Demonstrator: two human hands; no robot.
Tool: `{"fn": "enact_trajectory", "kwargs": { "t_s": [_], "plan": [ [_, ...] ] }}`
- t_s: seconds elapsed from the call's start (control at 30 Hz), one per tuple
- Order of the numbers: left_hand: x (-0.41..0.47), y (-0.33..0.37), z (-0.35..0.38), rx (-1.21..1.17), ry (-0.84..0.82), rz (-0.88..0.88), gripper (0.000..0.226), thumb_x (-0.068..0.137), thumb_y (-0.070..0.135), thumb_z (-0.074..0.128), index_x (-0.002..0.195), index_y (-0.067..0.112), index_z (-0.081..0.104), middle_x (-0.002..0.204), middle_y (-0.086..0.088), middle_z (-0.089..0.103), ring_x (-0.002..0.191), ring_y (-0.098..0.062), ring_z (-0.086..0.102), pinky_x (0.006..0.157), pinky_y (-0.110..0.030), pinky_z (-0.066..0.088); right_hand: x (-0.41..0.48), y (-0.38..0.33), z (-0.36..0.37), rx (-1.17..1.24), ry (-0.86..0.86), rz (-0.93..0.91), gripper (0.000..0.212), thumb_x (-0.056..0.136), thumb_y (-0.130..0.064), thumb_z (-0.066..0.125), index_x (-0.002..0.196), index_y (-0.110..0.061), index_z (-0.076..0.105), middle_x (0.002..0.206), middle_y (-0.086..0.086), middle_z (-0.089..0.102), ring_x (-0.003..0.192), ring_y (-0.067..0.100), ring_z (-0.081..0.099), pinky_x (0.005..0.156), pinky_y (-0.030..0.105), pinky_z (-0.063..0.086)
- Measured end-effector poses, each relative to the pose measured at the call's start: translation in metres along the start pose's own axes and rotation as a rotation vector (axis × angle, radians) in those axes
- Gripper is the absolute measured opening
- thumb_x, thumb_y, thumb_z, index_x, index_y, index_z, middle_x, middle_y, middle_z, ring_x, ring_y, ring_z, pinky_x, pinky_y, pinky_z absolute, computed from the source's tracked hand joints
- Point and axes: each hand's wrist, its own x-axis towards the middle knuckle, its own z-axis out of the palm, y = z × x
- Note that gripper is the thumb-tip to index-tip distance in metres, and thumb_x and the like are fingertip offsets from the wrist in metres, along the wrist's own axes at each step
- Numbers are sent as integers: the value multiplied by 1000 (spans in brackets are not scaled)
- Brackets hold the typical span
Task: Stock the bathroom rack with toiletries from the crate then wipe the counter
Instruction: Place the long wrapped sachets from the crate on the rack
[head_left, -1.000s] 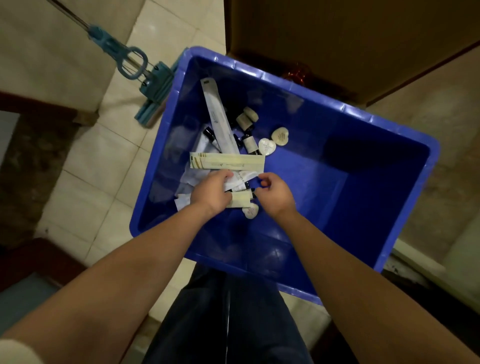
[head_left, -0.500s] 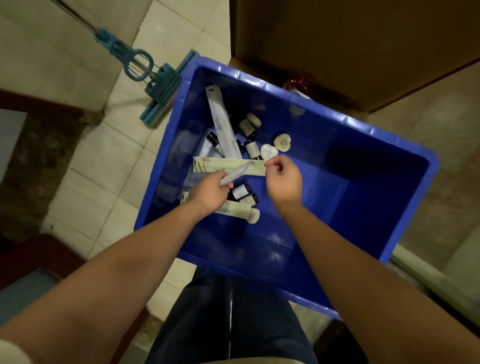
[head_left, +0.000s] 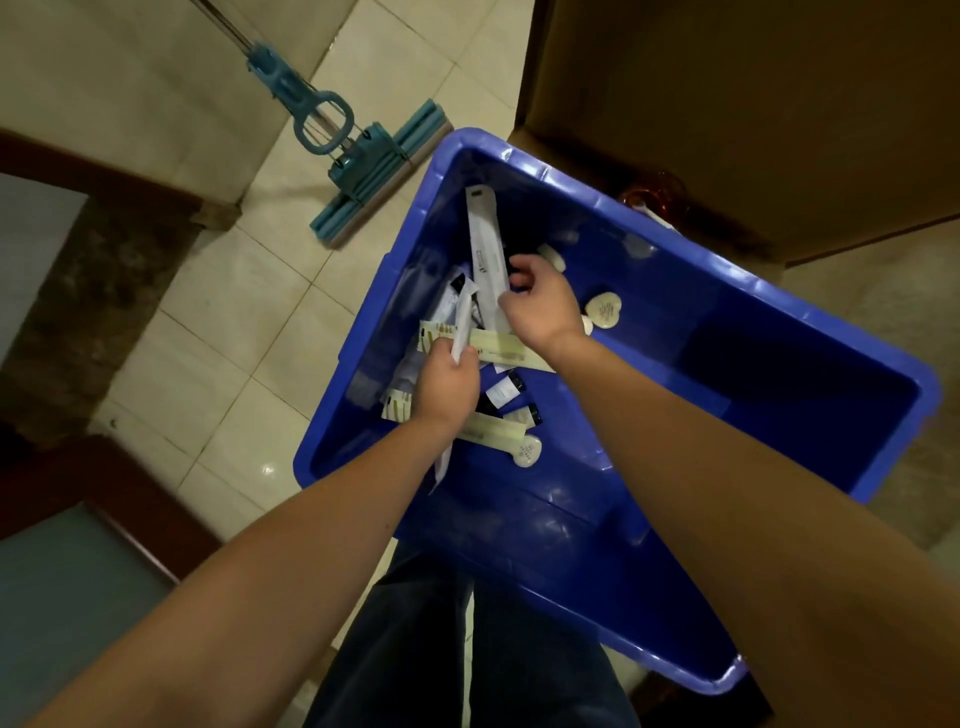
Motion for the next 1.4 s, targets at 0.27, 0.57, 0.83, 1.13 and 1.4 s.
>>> {"fn": "enact_trajectory", "kwargs": {
  "t_s": [0.27,0.57,0.83,1.13,1.4],
  "plan": [
    [0,0,-4,-6,-11,-21,16,99,23,42,95,10,49,79,-3,55,66,-14,49,56,-25,35,15,-5,4,-159,-32,-27,19,87,-22,63,104,-19,68,93,2,69,88,23,65,73,31,51],
    [-25,29,-17,-62,-77,5,18,100,27,41,108,13,49,74,3,57,62,-10,49,55,-26,37,-36,-9,-28,-180,-7,-72,28,91,-24,62,64,-21,54,61,0,51,62,21,52,61,37,43],
    [-57,66,-33,-135,-174,58,20,99,26,42,110,10,48,73,0,55,56,-15,42,58,-32,40,-114,-28,-56,327,-44,111,34,97,-7,40,118,-19,64,97,-5,68,93,12,63,83,33,48],
    [-119,83,-89,22,-391,240,34,98,47,38,99,19,57,73,2,54,55,-13,43,55,-28,37,-222,-31,-42,645,276,82,20,92,-6,63,108,3,70,101,15,71,88,28,69,77,36,56],
    [-186,93,-120,-75,-562,328,35,100,43,41,105,14,59,63,3,52,45,-9,38,42,-23,29,-318,-36,-12,913,459,5,24,93,10,49,108,-9,45,109,27,66,74,25,75,55,28,58]
  ]
}}
